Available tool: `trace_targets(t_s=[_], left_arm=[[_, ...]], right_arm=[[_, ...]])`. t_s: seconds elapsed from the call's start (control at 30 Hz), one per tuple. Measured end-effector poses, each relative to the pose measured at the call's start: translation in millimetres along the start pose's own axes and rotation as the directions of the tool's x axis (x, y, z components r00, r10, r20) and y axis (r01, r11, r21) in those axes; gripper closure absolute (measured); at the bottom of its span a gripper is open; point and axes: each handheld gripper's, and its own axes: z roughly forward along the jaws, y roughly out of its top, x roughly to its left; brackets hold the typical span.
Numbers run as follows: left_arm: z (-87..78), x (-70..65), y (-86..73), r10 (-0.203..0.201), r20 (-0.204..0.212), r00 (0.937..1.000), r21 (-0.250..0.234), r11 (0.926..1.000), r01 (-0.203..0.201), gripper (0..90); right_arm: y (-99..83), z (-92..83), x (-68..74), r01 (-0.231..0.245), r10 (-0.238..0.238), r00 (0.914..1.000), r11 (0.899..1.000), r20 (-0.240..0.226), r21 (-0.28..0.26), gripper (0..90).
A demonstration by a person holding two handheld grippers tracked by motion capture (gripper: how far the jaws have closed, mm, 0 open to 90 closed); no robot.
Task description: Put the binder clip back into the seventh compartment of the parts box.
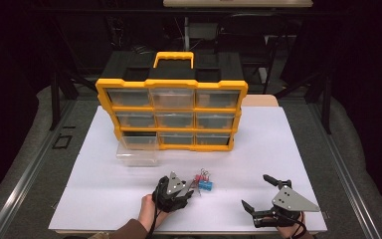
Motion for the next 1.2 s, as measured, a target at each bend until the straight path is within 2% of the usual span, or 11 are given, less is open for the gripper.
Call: trace_targets(t_s=[0.03,0.07,0.1,0.23,0.3,0.33,0.43,0.57,0.8,1.2], left_arm=[[-0.5,-1.2,0.1,-0.023,-0.027,0.9994,-0.013,0.9997,0.022,63.7],[-0.5,-1.2,0.1,-0.023,-0.027,0.9994,-0.013,0.9997,0.022,65.2],[-0.6,-1.7,0.3,-0.039,-0.032,0.9987,-0.014,0.9992,0.039,67.2],[0.4,-3.8,1.3,-0.029,-0.046,0.9985,-0.007,0.9996,0.029,75.0],[0.9,-5.5,1.5,-0.034,-0.038,0.9987,-0.007,0.9994,0.034,77.9],[0.8,-5.8,1.7,-0.025,-0.037,0.9990,-0.005,0.9997,0.025,83.9],[1.2,-7.2,1.8,-0.023,-0.034,0.9992,-0.004,0.9997,0.022,87.9],[-0.5,-5.5,1.9,-0.028,-0.018,0.9994,-0.013,0.9995,0.028,88.7],[-14.5,-1.6,5.3,-0.038,-0.006,0.9993,-0.069,0.9969,0.038,88.9],[-26.9,6.9,6.2,-0.053,0.003,0.9986,-0.097,0.9938,0.053,88.9]], right_arm=[[-0.1,0.1,-0.1,-0.001,0.001,1.0000,1.000,0.001,0.001,0.0],[-0.1,0.1,-0.1,0.000,0.000,1.0000,1.000,0.002,0.002,0.0],[-0.1,0.1,-0.1,0.000,0.000,1.0000,1.000,0.001,0.003,0.0],[-0.1,0.2,-0.1,0.000,0.000,1.0000,1.000,0.002,0.004,0.0],[0.0,0.3,0.0,0.000,0.000,1.0000,1.000,0.005,0.005,0.2],[0.1,0.4,-0.3,0.006,-0.006,1.0000,1.000,0.006,0.006,0.2],[0.0,0.3,0.1,0.001,-0.001,1.0000,1.000,0.006,0.006,0.2],[0.1,-0.1,-0.9,0.008,-0.008,0.9999,1.000,0.010,0.001,0.2],[0.3,-0.7,-0.3,0.008,-0.008,0.9999,1.000,0.012,-0.001,0.2],[0.3,-1.1,-0.5,0.006,-0.006,0.9999,1.000,0.012,0.000,0.2]])
